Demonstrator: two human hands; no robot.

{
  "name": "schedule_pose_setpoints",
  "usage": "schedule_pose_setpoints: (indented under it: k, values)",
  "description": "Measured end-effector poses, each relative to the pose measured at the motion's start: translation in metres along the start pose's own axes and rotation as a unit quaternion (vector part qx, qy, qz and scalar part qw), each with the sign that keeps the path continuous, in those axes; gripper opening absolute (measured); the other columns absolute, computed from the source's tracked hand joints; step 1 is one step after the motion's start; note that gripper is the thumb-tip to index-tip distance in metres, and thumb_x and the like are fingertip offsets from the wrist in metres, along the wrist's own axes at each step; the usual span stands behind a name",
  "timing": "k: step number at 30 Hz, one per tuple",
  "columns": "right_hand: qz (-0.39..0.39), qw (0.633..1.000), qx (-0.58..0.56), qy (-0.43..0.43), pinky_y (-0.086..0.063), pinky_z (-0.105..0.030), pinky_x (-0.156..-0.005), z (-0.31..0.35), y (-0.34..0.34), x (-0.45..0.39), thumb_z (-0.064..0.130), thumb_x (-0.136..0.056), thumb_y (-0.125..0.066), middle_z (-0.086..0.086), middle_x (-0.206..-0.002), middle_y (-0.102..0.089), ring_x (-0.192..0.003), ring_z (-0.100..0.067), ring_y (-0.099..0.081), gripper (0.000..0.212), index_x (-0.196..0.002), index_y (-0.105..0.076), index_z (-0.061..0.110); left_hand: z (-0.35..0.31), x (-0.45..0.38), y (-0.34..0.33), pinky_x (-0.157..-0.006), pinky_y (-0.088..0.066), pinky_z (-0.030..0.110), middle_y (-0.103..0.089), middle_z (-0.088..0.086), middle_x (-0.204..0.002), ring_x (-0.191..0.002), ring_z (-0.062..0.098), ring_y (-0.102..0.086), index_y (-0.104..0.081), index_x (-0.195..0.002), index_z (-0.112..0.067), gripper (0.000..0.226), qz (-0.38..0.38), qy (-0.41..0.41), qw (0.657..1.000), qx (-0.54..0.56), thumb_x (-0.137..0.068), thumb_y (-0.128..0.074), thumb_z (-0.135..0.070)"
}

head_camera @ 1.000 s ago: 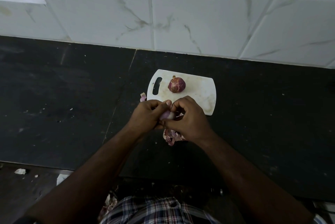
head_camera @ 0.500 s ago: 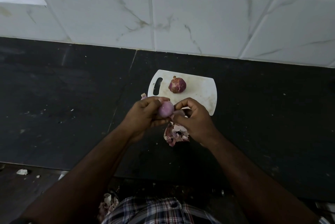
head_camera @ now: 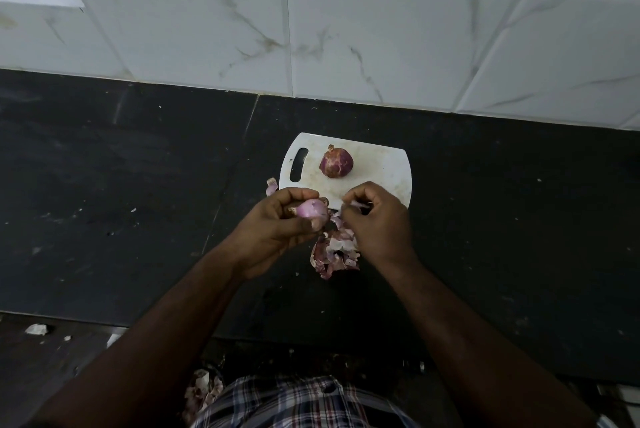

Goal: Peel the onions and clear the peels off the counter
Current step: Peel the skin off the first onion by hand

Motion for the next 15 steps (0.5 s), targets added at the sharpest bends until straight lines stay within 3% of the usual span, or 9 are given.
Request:
schedule_pose_setpoints:
  k: [5, 7, 11, 15]
  values:
    - [0.139, 0.987, 0.078, -0.030, -0.055, -0.026, -0.085, -0.011, 0.000, -0.005, 0.023, -0.082, -0.079, 0.007, -0.101, -0.075, -0.095, -0.006, -0.068, 0.023, -0.105, -0.075, 0.019, 0.002, 0.001, 0.000, -0.085, -0.059, 0.030, -0.070, 0.016, -0.115, -0.101, 0.024, -0.069, -0.062, -0.120, -0.007, 0.051, 0.009, -0.029, 0.996, -0.079, -0.076, -0.070, 0.019]
    - [0.135, 0.989, 0.057, -0.031, -0.055, -0.032, -0.093, -0.005, -0.001, -0.003, 0.027, -0.084, -0.076, 0.008, -0.108, -0.074, -0.101, -0.007, -0.067, 0.028, -0.111, -0.074, 0.021, 0.002, 0.000, -0.001, -0.085, -0.060, 0.032, -0.071, 0.011, -0.108, -0.098, 0.022, -0.070, -0.065, -0.116, -0.012, 0.052, -0.008, -0.043, 0.993, -0.113, -0.076, -0.071, 0.021]
    - [0.142, 0.986, -0.048, -0.075, -0.061, -0.040, -0.078, 0.005, -0.011, 0.004, 0.049, -0.079, -0.075, 0.010, -0.095, -0.072, -0.085, -0.009, -0.071, 0.035, -0.105, -0.073, 0.026, -0.004, 0.002, -0.007, -0.078, -0.060, 0.028, -0.074, -0.003, -0.102, -0.093, 0.015, -0.073, -0.066, -0.114, -0.012, 0.050, -0.039, -0.087, 0.977, -0.192, -0.075, -0.075, 0.018]
    - [0.127, 0.985, -0.082, -0.078, -0.060, -0.041, -0.083, 0.004, -0.013, 0.006, 0.035, -0.079, -0.081, 0.008, -0.092, -0.075, -0.089, -0.008, -0.071, 0.031, -0.105, -0.076, 0.021, -0.009, 0.004, -0.013, -0.076, -0.061, 0.029, -0.071, 0.000, -0.104, -0.085, 0.011, -0.073, -0.066, -0.112, -0.009, 0.048, -0.060, -0.117, 0.963, -0.235, -0.073, -0.079, 0.015]
Point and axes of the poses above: each hand's wrist, its own x-axis away from the middle knuckle, its own y-axis out of the back of the hand, z = x × y, the point moved 5 cm from there along -x, towards the middle knuckle
